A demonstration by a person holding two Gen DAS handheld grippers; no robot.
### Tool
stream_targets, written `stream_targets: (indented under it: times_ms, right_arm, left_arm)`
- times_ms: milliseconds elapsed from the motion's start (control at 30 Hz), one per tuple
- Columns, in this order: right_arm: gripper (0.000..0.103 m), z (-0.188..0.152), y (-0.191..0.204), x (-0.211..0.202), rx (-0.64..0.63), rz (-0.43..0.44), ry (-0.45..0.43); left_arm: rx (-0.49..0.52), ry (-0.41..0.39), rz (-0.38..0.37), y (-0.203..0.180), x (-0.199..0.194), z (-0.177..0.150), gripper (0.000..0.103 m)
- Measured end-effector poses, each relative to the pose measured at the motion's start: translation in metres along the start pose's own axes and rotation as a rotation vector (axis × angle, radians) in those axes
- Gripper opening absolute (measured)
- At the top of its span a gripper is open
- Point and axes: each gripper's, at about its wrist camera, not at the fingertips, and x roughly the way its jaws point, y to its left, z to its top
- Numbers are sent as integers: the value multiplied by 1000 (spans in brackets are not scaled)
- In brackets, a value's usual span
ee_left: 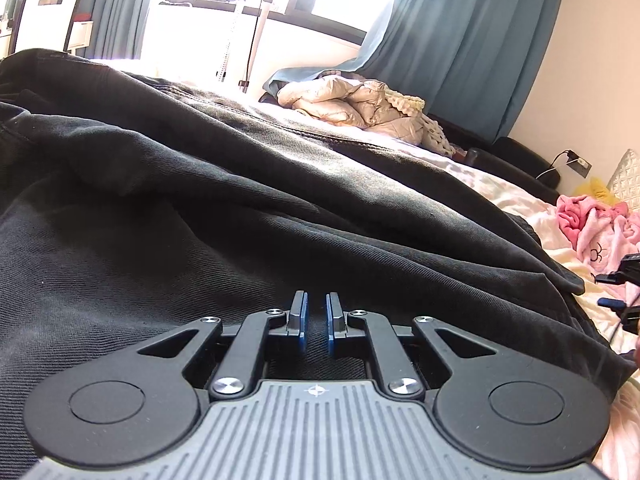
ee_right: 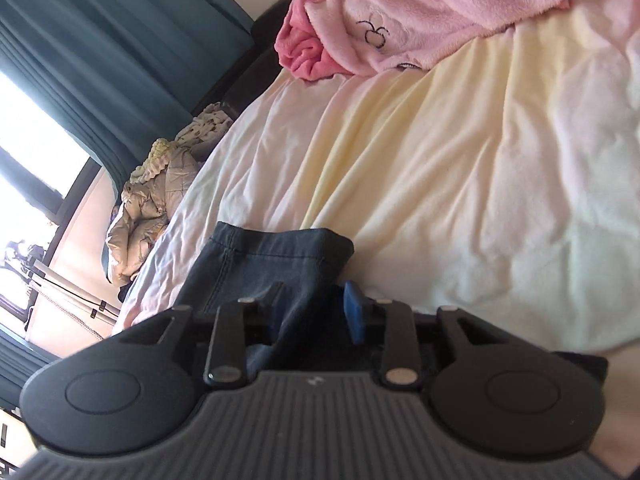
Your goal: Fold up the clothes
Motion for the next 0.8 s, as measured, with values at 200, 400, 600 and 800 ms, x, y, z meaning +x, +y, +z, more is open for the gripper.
stream_targets:
  times_ms: [200, 400, 600, 800]
  right_arm:
    - [48, -18, -45, -88, 91, 45, -12]
    - [61, -28, -76, -117, 125, 44, 78]
    - [65, -35, -92, -116, 189, 96, 134]
    - [63, -32, -100, -99, 187, 68, 135]
  left_arm:
    - [-14, 22, -11, 6, -26, 2, 39]
    - [-87, -25, 45, 34, -93, 16, 61]
    - [-313, -70, 94, 113, -174, 45, 74]
    - [-560, -52, 202, 210, -230, 48, 76]
